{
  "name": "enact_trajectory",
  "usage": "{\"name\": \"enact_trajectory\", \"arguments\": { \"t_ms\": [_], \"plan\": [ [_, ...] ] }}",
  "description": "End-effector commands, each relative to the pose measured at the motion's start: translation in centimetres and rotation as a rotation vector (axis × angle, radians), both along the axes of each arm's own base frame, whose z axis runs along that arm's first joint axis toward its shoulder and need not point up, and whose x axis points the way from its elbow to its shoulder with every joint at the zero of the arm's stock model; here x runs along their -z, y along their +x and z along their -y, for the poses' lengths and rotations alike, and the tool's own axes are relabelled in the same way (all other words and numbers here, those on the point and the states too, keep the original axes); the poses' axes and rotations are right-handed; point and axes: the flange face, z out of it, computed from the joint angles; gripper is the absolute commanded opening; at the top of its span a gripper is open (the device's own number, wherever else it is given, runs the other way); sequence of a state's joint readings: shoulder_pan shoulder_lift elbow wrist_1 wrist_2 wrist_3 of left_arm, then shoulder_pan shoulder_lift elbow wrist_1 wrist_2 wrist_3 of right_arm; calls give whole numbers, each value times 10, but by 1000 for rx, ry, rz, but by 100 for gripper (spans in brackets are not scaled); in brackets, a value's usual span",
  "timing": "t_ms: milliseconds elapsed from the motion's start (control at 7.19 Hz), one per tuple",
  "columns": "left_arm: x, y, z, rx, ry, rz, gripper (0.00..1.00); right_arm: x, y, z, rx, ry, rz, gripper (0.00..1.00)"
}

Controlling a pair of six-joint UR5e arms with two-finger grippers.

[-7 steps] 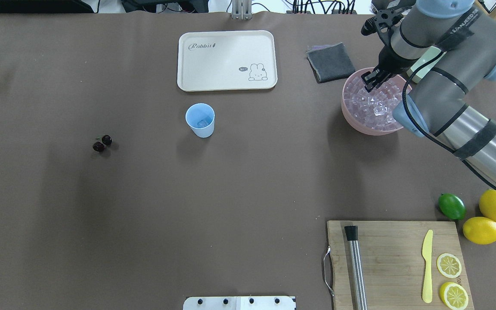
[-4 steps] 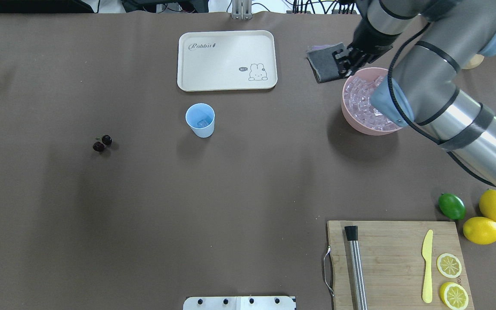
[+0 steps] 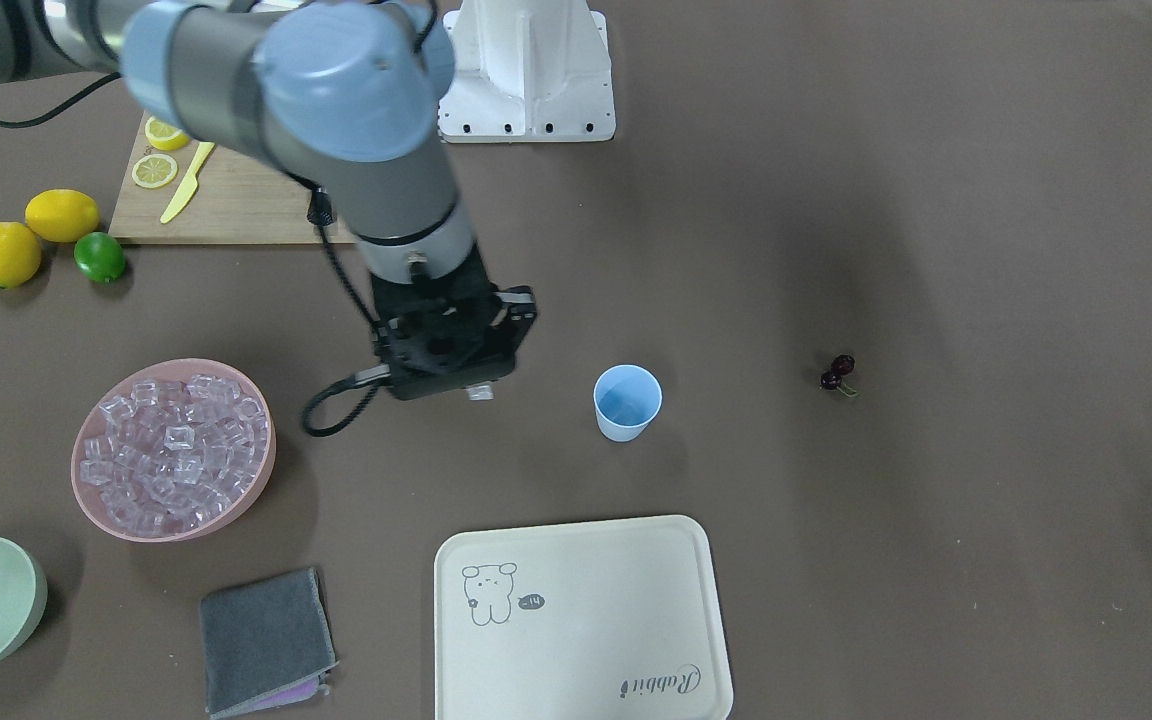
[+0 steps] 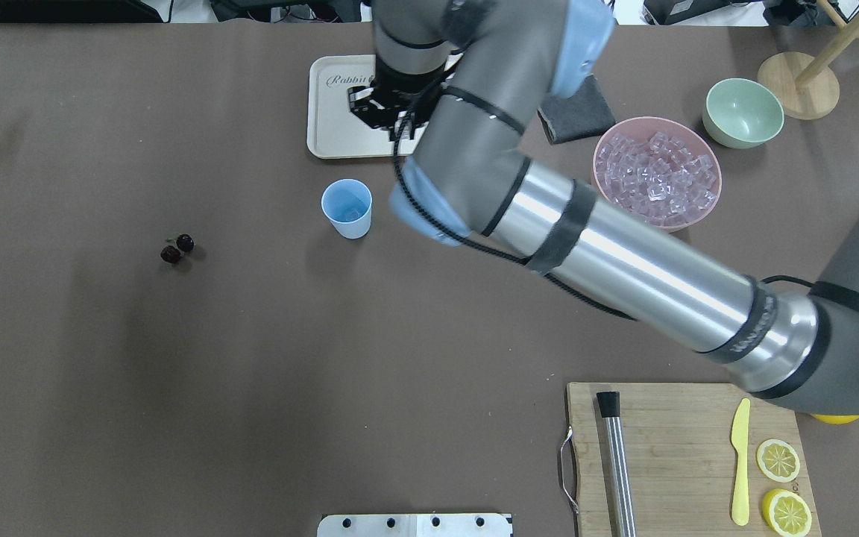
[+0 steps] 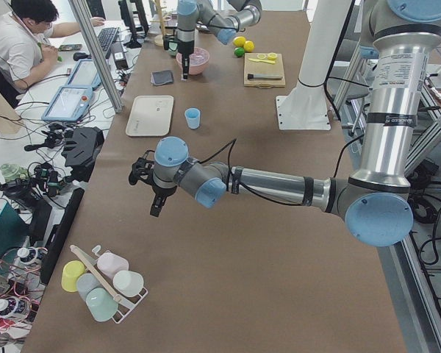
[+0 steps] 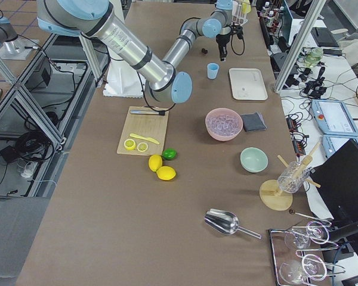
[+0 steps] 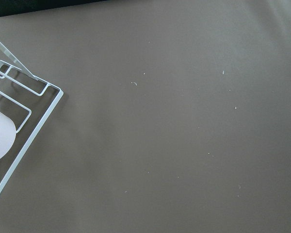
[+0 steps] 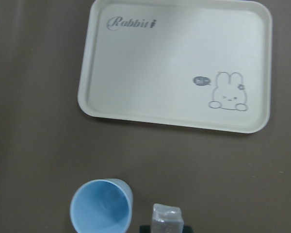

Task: Put ice and cherries in cup
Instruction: 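Carry the ice cube with the right gripper over the blue cup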

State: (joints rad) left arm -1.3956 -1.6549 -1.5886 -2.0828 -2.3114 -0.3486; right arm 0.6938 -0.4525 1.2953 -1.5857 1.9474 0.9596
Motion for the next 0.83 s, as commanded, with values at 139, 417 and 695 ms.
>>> {"name": "enact_trajectory", "arguments": {
  "t_ms": [139, 417, 695],
  "plan": [
    [-7, 1, 1, 1, -10, 7, 97, -4, -95, -34, -50, 50, -9, 0],
    [-10, 0, 0, 1, -19, 7, 97, -33, -116, -27, -52, 62, -27, 0],
    [-9, 1, 0, -1, -17, 6, 97, -36, -122, -35, -46, 58, -28, 10]
  ]
}}
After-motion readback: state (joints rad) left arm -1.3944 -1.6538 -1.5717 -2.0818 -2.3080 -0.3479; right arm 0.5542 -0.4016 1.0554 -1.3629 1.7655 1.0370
